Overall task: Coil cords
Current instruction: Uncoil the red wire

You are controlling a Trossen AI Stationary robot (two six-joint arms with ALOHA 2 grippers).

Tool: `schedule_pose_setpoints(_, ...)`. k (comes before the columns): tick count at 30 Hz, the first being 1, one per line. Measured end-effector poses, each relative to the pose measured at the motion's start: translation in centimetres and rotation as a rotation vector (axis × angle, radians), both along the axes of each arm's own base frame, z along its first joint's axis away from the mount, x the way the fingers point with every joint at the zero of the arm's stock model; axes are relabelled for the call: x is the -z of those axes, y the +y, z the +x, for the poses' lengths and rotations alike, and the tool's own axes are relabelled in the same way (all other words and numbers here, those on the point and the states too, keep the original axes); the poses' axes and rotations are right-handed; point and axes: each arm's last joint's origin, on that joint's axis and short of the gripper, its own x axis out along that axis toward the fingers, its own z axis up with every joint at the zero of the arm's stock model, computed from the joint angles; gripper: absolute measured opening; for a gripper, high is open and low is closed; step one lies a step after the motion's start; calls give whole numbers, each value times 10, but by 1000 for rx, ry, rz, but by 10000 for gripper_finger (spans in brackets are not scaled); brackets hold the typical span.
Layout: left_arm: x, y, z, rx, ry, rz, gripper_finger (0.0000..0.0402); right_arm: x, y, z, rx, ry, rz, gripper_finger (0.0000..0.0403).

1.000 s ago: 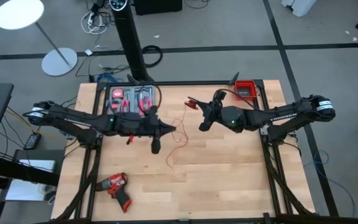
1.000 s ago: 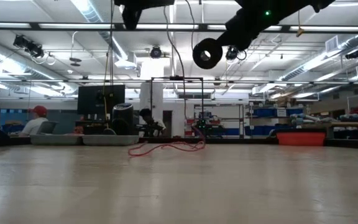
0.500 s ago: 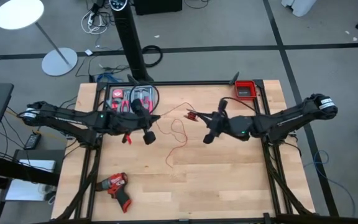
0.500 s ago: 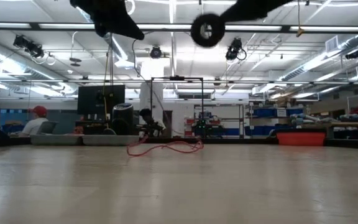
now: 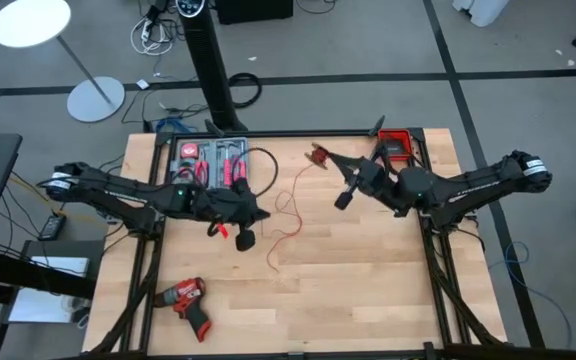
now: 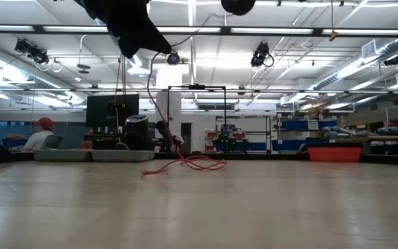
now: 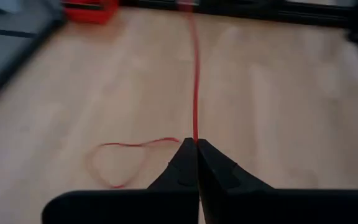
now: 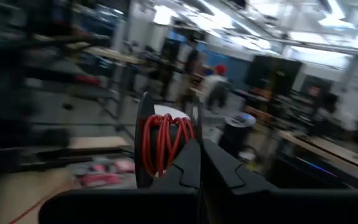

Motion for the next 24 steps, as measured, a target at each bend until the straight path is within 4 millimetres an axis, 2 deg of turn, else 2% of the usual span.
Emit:
schedule_pose_setpoints(5,-4,-11,6,176,-68,-116,0,5,-13,0,159,76,-16,0)
schedule_pose_setpoints(10,-20,-19,9,363,-212,-216,0,17,-21,1,199,207,-38,0)
schedule_pose_setpoints(13,-29,-19,6,402,-275,-229,0,28,-21,0,223,337,-61,0)
schedule_pose_setpoints(18,-46,-14,-5,354,-357,-181,0,48,-17,-6,219,505,-35,0)
schedule_pose_setpoints(24,-53,-1,-22,63,-341,30,0,63,-3,-9,4,546,116,0)
